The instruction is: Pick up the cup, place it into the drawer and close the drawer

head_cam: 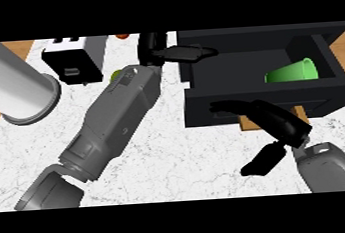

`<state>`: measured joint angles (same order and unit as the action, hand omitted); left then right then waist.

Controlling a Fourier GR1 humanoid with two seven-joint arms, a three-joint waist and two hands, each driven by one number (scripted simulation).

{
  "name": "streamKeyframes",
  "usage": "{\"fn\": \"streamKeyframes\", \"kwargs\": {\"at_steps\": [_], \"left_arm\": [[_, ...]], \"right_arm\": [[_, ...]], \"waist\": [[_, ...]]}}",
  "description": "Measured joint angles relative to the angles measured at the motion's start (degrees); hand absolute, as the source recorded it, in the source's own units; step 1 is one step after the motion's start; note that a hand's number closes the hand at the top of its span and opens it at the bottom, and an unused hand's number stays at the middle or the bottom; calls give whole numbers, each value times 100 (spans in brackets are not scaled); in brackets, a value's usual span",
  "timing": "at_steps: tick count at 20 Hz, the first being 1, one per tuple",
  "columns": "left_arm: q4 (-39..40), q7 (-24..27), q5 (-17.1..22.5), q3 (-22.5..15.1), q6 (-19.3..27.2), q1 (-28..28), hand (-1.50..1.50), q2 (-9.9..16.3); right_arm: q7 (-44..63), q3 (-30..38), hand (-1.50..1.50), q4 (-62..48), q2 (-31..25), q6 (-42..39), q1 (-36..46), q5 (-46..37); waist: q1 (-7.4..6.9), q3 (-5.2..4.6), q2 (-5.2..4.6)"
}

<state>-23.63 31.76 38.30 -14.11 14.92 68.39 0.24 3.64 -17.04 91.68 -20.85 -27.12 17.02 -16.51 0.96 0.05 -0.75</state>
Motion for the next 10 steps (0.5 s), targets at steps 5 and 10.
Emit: {"fn": "streamKeyframes", "kwargs": {"at_steps": [5,10], "left_arm": [[-312,89,18,46,-264,-427,-150,160],[-683,37,26,62,-378,-745,-150,333]], "right_arm": [[-603,-335,150,-1518,215,420,347,-815],[-1396,-226,150,-3282,366,959,1037,-1297]], "waist": [[-272,2,20],[-466,-10,30]]}}
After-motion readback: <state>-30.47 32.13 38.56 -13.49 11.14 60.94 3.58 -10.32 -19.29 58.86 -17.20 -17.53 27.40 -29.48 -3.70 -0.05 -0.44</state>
